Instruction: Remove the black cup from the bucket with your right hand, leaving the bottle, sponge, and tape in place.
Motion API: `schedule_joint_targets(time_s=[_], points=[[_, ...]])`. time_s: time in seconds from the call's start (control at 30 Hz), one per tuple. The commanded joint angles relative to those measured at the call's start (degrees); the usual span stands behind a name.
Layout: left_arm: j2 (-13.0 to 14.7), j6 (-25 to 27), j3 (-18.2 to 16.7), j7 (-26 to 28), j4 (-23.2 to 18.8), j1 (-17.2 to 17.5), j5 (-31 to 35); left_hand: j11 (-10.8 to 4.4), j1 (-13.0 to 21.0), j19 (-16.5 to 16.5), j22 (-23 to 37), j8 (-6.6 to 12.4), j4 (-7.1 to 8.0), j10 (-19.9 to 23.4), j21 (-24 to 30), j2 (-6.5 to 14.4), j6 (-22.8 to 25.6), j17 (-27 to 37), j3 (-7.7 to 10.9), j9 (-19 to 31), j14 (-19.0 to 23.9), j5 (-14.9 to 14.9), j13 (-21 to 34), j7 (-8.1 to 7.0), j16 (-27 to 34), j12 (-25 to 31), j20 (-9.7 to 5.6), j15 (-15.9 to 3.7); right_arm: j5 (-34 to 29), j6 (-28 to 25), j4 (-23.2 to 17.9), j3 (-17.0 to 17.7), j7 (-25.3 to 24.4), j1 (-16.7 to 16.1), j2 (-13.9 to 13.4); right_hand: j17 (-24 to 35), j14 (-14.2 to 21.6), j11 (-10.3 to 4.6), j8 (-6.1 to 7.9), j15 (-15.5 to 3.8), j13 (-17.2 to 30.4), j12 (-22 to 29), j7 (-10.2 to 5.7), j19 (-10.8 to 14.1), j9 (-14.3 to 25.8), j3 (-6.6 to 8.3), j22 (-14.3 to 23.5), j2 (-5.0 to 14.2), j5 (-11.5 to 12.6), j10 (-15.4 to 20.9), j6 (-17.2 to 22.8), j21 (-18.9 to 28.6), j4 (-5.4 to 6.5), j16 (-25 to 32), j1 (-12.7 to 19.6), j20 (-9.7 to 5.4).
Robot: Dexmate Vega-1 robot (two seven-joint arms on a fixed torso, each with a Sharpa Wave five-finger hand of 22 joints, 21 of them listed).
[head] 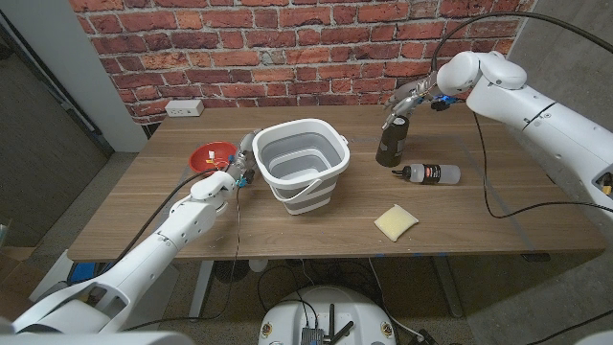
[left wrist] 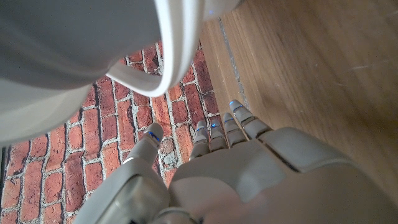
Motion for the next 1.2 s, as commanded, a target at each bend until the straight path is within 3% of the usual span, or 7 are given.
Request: schedule_joint_targets(time_s=[0.03, 0.3, 0.73, 0.93, 1.2], points=[[0.6, 0.4, 0.1, -1.3, 0.5, -0.8, 0.1, 0.12, -0.4, 0.5, 0.2, 0.22, 0.11, 0.5, 0.2, 3.2, 0.3, 0.1, 0.32, 0.3, 0.4, 0.0, 0.2, 0.20, 0.0, -0.1, -2.01, -0.08, 7.6, -0.6, -1.5, 3.9, -5.9, -3.3, -2.5, 0.1, 0.4, -0.16, 0.08, 0.26, -0.3, 0.3, -0.05, -0.3, 0.1, -0.32, 0.1, 0.07, 0.3, 0.4, 0.6, 0.2, 0.08, -0.1, -0.7, -0.64], [0.3, -0.6, 0.2, -1.7, 1.6, -1.7, 0.7, 0.06, -0.3, 0.6, 0.2, 0.44, 0.05, 0.9, 0.2, 3.3, 1.0, 0.1, 0.43, 0.3, 0.5, 0.0, 0.2, 0.32, 0.0, 0.1, -2.03, -0.14, 16.4, 1.6, -1.3, 9.2, -12.8, -8.1, -4.3, -0.4, -0.5, -1.62, 0.40, 0.22, -1.2, 0.5, -0.04, -2.4, 0.0, -0.49, 0.0, 0.25, 0.5, 1.2, 1.8, -0.4, 0.11, -0.8, -1.4, -0.35], [0.3, -2.3, -0.7, 0.8, -0.1, -0.6, 1.5, -0.07, -0.1, 0.5, 0.2, 0.41, -0.16, 1.0, 0.2, 3.3, 1.1, 0.0, 0.57, 0.3, 0.5, 0.0, 0.2, 0.30, 0.0, 0.1, -2.21, -0.34, 27.2, 6.1, 0.4, 14.7, -22.4, -14.9, -6.1, -1.2, -2.2, -2.85, 0.45, 0.16, -2.5, 0.3, -0.01, -6.1, -0.1, -0.78, -0.1, 0.78, 0.4, 1.3, 2.8, -1.0, 0.40, -1.6, -2.6, -2.17], [0.1, -2.3, -0.7, 1.6, -0.4, -0.4, 1.8, -0.07, 0.0, 0.5, 0.2, 0.39, -0.31, 1.1, 0.1, 3.2, 1.1, 0.0, 0.62, 0.3, 0.5, -0.1, 0.2, 0.28, 0.0, 0.1, -2.26, -0.38, 32.2, 9.2, 2.5, 16.7, -25.6, -18.0, -6.0, -1.9, -3.1, -3.22, 0.12, -1.07, -3.4, 0.1, 0.00, -7.7, -0.2, -0.96, -0.2, 0.97, 0.4, 0.8, 2.5, -0.9, 0.45, -2.0, -3.2, -3.97], [-1.0, -3.2, -0.4, 1.9, 0.1, -1.0, 2.1, -0.06, 0.1, 0.3, 0.2, 0.35, -0.47, 1.0, 0.1, 3.2, 1.2, 0.0, 0.71, 0.3, 0.3, -0.1, 0.2, 0.33, -0.1, 0.0, -2.38, -0.32, 39.6, 13.3, 5.2, 19.7, -28.9, -22.4, -5.3, -2.5, -3.7, -3.87, -0.24, -1.73, -4.3, -0.1, -0.09, -8.8, -0.3, -1.46, -0.2, 0.98, 0.3, 0.4, 1.9, -0.8, 0.86, -2.1, -4.5, -4.51]])
